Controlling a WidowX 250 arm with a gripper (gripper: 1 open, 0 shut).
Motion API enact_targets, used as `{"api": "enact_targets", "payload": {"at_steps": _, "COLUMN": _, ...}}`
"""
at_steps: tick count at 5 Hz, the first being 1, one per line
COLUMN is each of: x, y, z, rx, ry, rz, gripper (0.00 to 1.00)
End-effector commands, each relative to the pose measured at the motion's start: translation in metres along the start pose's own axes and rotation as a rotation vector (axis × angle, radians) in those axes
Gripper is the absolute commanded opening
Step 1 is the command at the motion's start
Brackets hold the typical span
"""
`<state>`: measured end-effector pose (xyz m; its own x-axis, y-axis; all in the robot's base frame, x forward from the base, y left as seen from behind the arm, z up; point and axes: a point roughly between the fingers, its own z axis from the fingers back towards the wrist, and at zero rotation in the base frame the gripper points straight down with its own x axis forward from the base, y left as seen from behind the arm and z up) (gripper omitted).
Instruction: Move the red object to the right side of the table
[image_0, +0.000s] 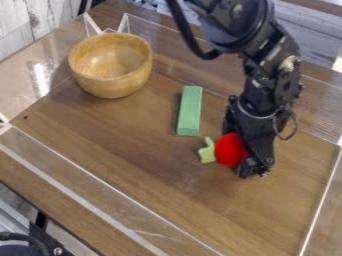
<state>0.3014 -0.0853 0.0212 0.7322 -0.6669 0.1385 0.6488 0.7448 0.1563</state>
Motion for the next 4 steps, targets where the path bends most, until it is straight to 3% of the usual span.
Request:
{"api": "enact_targets", "payload": {"at_steps": 1, "x": -0.001, "y": 0.004, "z": 0.011, "rx": 0.011, "ry": -0.030, "rz": -0.011, "gripper": 1.00}}
{"api": "enact_targets", "payload": {"at_steps": 2, "x": -0.012, "y": 0.006, "z": 0.015, "rx": 0.010, "ry": -0.032, "rz": -0.006, "gripper": 1.00}}
{"api": "enact_targets", "payload": {"at_steps": 4, "x": -0.018, "y": 0.017, "z": 0.027, "rx": 0.011, "ry": -0.044, "rz": -0.053, "gripper": 1.00}}
